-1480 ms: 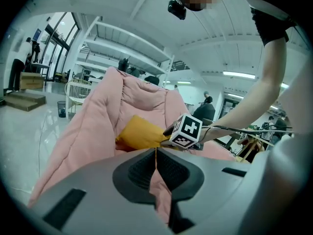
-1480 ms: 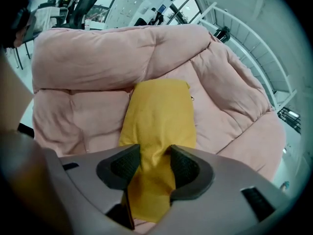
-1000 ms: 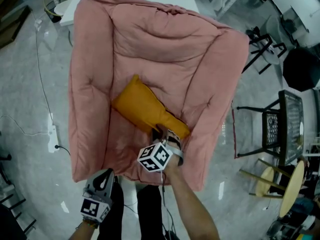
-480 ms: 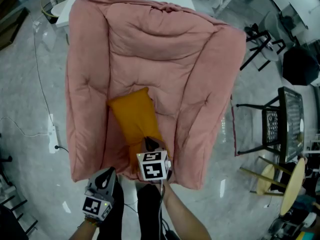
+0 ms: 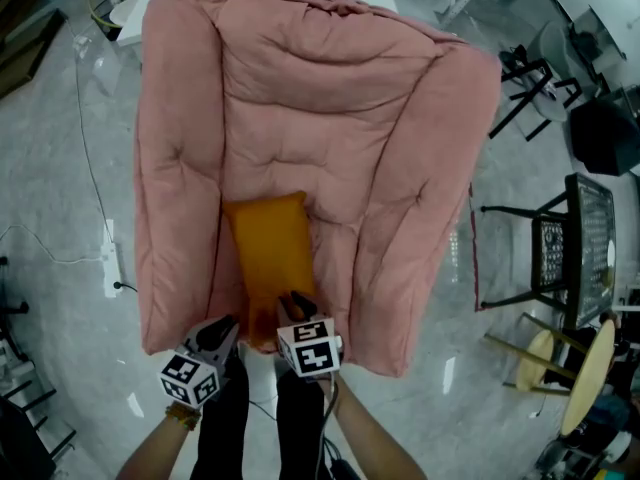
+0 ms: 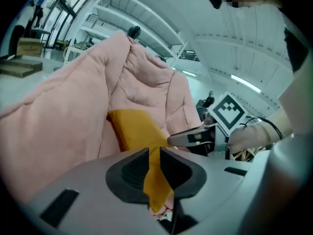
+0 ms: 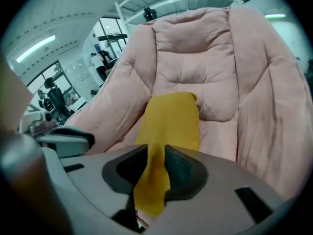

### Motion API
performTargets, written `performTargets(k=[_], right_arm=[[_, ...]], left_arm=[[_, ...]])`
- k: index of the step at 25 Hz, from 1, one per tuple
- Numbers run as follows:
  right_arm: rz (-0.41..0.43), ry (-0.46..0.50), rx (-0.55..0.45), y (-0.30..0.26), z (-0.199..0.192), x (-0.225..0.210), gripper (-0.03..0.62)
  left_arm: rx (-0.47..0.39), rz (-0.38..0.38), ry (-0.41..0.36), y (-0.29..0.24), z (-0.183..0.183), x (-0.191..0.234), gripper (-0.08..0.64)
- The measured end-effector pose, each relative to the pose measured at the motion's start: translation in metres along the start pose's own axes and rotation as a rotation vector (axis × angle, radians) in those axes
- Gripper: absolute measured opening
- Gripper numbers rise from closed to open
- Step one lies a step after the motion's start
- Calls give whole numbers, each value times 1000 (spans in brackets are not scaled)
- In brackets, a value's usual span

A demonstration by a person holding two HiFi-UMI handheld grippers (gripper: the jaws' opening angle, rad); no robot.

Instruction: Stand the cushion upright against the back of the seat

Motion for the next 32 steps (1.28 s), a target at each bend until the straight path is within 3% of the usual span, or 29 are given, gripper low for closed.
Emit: performTargets(k=[3,6,11,17,20,26,32], right_arm=[[29,88,6,3,-10,-18,170],[76,89,19,2,-26,-42,228],[156,89,-4,-4,-35,-64,257],[222,16,20,-19,-32,-80,279],[241,-2,38,-27,-34,-83,282],[246,1,70,-36,-37,-84,276],[212,28,106,-45,-36,-71,194]], left_arm=[[48,-49,69,-19,-5,11,94],[81,-90,156,-39,-15,17,127],[120,-134,257,-63,-22,26,187],[130,-186,363,-86,-17,34,267],[155,-207,371,-101,-16,30,273],[172,-144,359,-115,-19,26,275],[192,-70,338,-117,-21,30,249]])
Point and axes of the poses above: the fingertips, and each gripper's own axes: y backward along the fingers, x to its left, z out of its top, the point moved 8 cm from there along y, backward along the fingers, and after that the axes turned 7 degrees about x, right-handed, at the moved point
